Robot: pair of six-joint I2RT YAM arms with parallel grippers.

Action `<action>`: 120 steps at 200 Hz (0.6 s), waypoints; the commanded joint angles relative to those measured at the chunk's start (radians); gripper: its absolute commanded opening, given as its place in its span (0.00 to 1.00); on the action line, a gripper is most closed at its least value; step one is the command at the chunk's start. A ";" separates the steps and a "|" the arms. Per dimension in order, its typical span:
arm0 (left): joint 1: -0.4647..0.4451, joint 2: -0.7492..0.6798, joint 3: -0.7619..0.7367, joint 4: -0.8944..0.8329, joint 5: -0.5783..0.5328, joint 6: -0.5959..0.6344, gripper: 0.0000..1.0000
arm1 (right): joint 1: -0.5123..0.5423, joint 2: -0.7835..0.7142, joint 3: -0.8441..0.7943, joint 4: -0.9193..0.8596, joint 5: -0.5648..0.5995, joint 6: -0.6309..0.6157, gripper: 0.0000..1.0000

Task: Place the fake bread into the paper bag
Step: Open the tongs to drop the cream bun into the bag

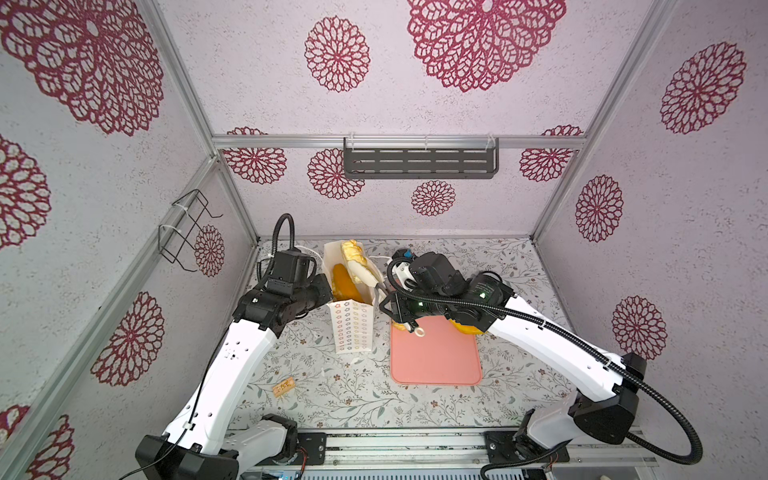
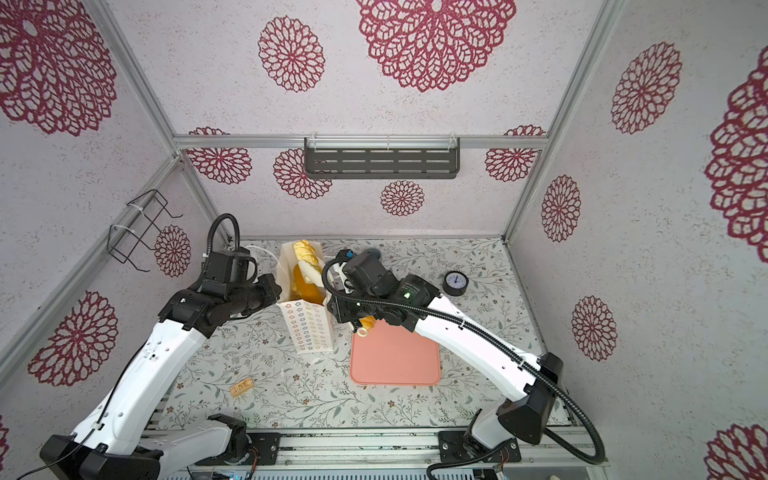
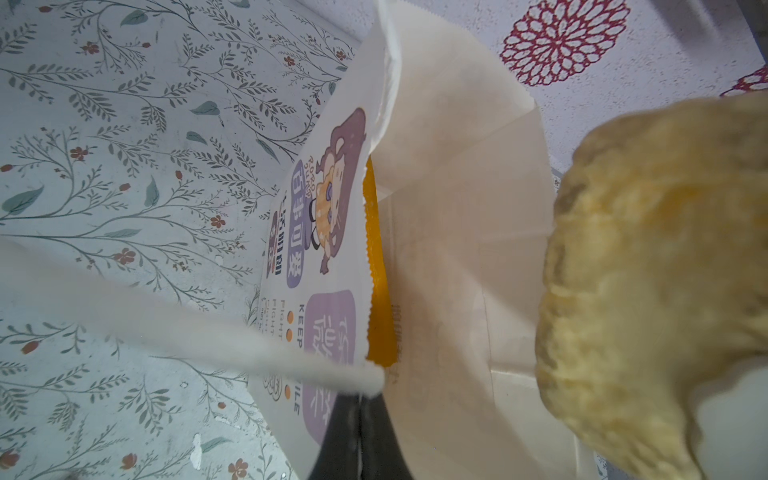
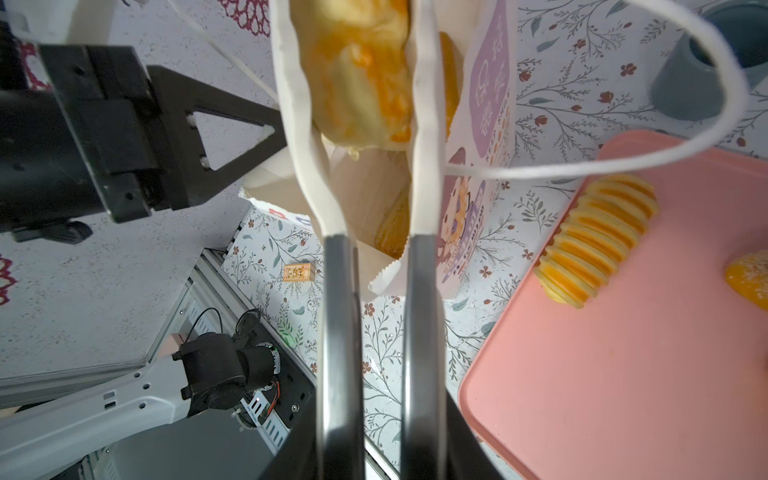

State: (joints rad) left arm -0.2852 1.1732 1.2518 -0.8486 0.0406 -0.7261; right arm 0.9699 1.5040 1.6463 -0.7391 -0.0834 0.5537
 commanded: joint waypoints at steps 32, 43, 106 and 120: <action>0.002 -0.006 -0.012 0.036 0.003 -0.001 0.04 | 0.005 -0.039 0.032 0.026 0.046 -0.006 0.46; 0.001 -0.007 -0.012 0.034 0.002 0.000 0.04 | 0.005 -0.039 0.038 0.022 0.052 -0.009 0.46; 0.002 -0.007 -0.008 0.031 -0.001 0.004 0.10 | -0.059 -0.144 0.057 -0.057 0.184 -0.033 0.40; 0.003 -0.004 -0.005 0.030 0.000 0.007 0.15 | -0.119 -0.203 0.015 -0.066 0.174 -0.026 0.40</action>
State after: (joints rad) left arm -0.2852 1.1732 1.2514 -0.8417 0.0402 -0.7258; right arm 0.9325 1.4448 1.6619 -0.7937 0.0303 0.5388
